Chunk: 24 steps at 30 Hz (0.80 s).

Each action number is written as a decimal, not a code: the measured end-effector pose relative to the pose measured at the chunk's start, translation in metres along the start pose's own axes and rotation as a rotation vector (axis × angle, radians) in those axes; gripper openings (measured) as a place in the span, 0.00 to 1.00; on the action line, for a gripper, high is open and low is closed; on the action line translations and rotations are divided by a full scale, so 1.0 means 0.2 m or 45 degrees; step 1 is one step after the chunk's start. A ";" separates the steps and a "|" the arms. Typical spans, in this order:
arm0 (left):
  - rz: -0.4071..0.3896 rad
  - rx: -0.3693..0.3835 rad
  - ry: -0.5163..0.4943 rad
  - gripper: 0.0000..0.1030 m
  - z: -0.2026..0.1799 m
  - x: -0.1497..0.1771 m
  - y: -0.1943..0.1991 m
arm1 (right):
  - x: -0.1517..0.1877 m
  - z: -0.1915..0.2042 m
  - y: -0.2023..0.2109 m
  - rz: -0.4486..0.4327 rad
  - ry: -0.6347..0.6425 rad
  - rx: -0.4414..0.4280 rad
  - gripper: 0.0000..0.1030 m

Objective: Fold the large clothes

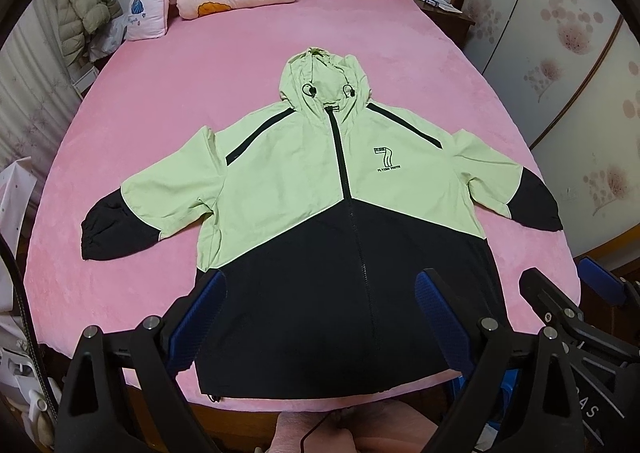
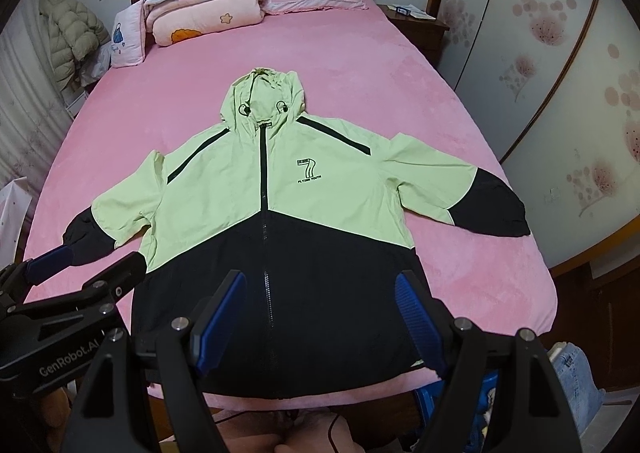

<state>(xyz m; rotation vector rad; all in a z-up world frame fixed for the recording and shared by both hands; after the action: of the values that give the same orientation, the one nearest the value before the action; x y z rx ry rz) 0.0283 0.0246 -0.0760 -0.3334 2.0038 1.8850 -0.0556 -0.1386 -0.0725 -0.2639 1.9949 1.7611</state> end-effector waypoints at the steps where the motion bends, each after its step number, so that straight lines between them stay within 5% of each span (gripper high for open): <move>1: 0.000 -0.001 -0.002 0.91 0.00 0.01 0.00 | 0.00 0.00 0.00 0.001 -0.003 -0.001 0.75; 24: -0.043 0.006 -0.095 0.92 0.03 -0.03 0.02 | 0.03 0.03 0.00 -0.007 -0.108 -0.006 0.75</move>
<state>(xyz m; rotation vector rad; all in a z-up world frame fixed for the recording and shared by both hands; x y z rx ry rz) 0.0315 0.0310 -0.0699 -0.2891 1.9416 1.8447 -0.0592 -0.1322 -0.0764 -0.1926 1.9292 1.7442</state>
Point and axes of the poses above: each gripper's, at about its wrist camera, not at the fingertips, and y roughly against the way its jaws point, z to its left, x to its underside, the point moved 8 cm from there along -y, roughly the way its jaws point
